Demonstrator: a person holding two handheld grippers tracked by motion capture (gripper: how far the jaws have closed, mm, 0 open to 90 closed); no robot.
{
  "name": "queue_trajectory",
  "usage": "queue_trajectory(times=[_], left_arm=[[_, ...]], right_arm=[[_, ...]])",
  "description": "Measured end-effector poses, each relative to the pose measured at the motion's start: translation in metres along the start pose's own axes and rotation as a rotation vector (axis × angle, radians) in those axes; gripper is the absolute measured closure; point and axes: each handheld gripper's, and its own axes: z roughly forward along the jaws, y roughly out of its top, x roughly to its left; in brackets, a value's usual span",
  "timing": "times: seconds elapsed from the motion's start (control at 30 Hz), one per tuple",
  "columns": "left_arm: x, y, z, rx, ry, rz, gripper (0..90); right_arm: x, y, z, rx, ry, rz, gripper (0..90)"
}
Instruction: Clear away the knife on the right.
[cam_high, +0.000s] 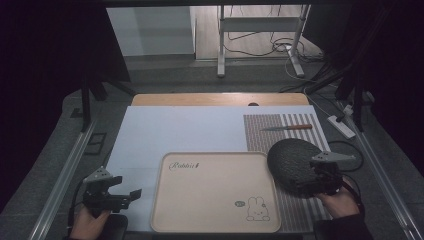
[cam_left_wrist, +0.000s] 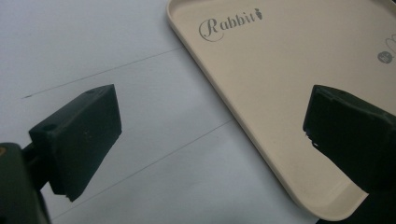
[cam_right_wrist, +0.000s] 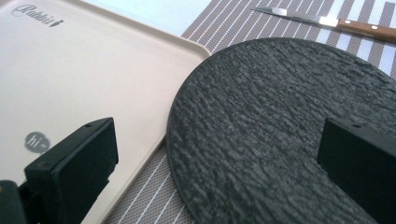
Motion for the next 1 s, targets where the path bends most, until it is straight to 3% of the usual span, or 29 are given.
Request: queue_trajectory(times=[0.37,0.63,1.0], left_arm=[[0.001,0.000,0.000,0.000,-0.002,-0.003,4.3],[0.001,0.000,0.000,0.001,-0.004,-0.005,4.1],[0.001,0.000,0.000,0.001,-0.003,-0.007,4.0]], right_arm=[[-0.014,0.013,0.015,0.012,0.000,0.000,0.0],[-0.029,0.020,0.028,0.021,0.014,0.025,0.0],[-0.041,0.034,0.046,0.030,-0.011,0.014,0.0]])
